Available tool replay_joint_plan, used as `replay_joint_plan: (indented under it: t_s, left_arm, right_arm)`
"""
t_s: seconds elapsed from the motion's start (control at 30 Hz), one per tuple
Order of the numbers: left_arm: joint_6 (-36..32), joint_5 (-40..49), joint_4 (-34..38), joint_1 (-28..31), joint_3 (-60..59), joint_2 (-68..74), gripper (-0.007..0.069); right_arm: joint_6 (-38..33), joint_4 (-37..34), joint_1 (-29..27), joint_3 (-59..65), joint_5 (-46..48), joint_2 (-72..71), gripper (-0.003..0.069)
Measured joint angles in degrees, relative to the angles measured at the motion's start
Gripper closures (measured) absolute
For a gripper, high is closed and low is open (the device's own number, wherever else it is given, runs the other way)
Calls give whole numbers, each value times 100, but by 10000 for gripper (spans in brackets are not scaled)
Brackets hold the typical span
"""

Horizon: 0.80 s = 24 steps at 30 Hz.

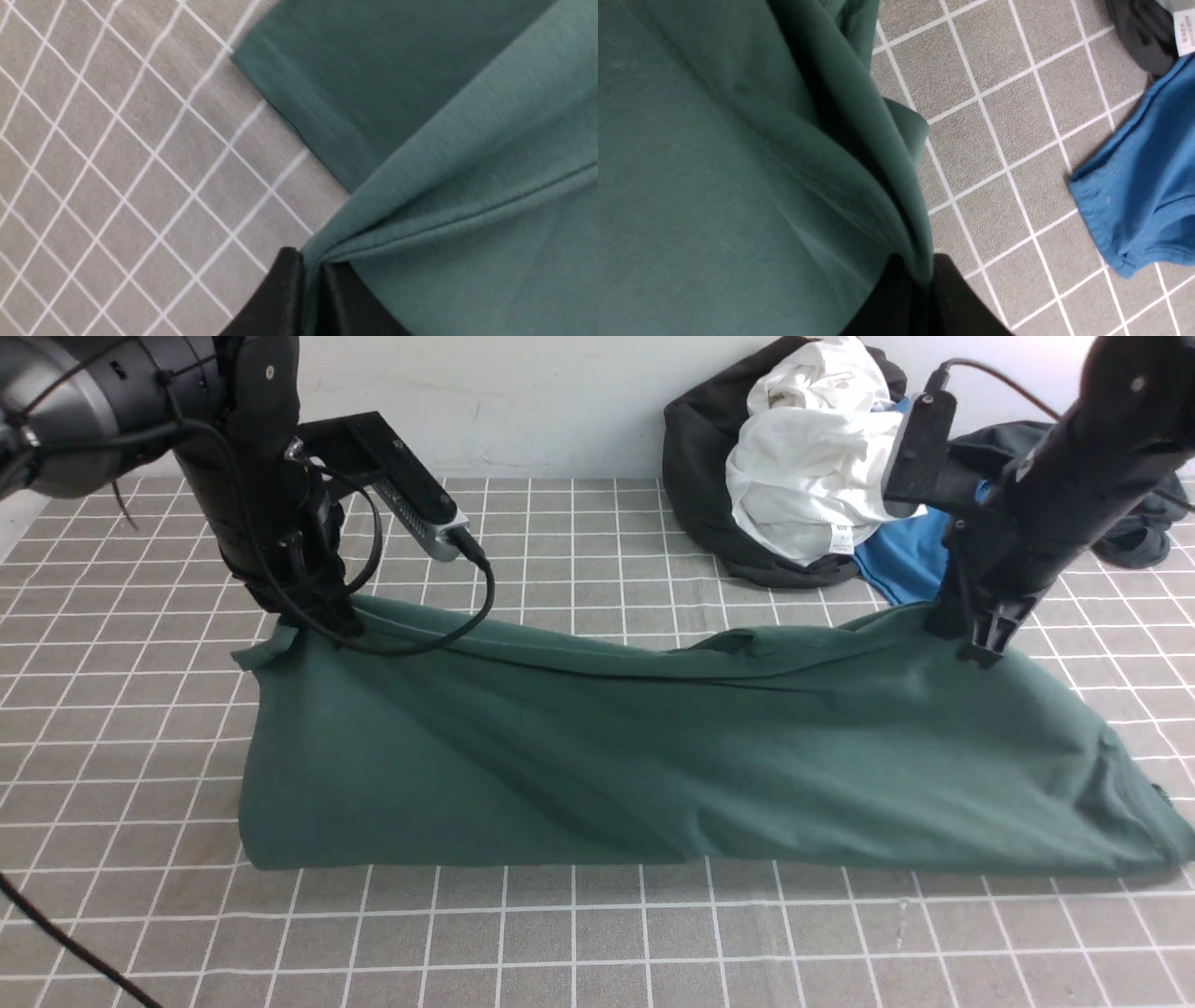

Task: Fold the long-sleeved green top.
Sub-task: Use both arms to drag the lower edge of the fabric forward and fold it over the upper edge

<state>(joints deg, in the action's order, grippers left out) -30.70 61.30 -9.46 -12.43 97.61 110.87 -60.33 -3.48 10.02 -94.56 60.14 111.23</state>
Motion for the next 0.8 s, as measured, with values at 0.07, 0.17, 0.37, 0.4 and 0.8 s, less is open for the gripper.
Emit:
replay_joint_plan:
  t_s: [0.07,0.17,0.37,0.4,0.8]
  left_arm:
    - [0,0,29,44,204,222,608]
    - [0,-39,66,139,644,728,608]
    - [5,-505,70,189,1054,1405,599]
    - [11,-555,70,189,1055,1448,596]
    - [864,-616,-1,193,1246,1603,297]
  right_arm:
    - [5,0,0,-131,-68,208,651]
    - [179,25,0,-345,-296,589,651]
    - [881,19,-100,-466,-845,1168,641]
    - [967,19,-115,-466,-894,1222,635]
    - [2826,-33,-316,-924,-1212,1232,323]
